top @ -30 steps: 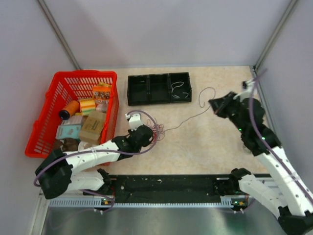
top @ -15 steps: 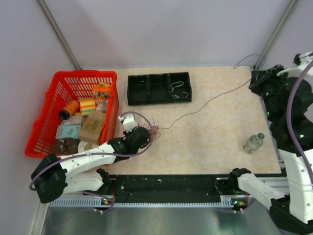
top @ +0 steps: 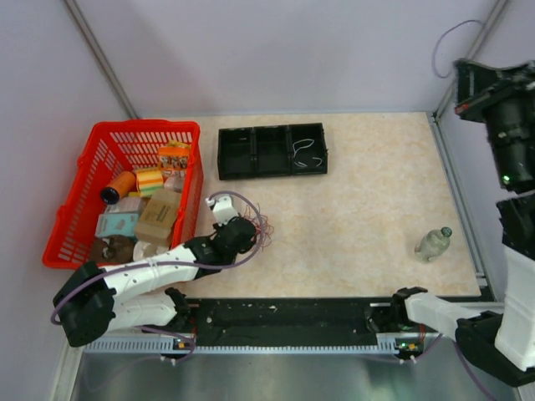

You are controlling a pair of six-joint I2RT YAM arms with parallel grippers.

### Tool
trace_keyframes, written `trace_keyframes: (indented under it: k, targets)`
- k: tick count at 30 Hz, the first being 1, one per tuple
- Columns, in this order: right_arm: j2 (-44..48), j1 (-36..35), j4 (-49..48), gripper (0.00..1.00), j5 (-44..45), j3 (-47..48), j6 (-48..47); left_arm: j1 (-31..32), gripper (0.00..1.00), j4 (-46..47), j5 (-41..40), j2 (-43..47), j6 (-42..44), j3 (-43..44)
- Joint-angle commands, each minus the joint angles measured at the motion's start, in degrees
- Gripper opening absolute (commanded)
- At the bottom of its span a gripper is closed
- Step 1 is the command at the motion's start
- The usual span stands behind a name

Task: Untangle the cables

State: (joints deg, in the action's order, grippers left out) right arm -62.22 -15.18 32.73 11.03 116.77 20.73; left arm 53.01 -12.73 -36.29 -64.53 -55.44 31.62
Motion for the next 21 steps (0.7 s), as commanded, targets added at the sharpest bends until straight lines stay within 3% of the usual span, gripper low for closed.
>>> trace_keyframes:
  k: [1, 8, 15, 21]
  targets:
    - [-3.17, 0.41, -1.08, 0.0, -7.51, -5.23, -1.04, -0.1, 0.0, 7.09, 2.45, 1.86, 3.93, -2.25]
    - [-5.64, 0.41, -5.57, 0.0, -13.48, -6.9, 0.62, -0.02, 0.0, 16.95, 8.7, 9.24, 9.74, -8.85]
    - [-0.28, 0.41, -10.84, 0.0, -17.7, -21.83, 4.22, -0.1, 0.0, 19.85, 8.52, 14.17, 9.56, -12.89]
    - [-0.45, 0.41, -15.67, 0.0, -22.19, -31.76, 7.92, -0.1, 0.0, 19.41, 8.43, 12.86, 9.65, -12.02]
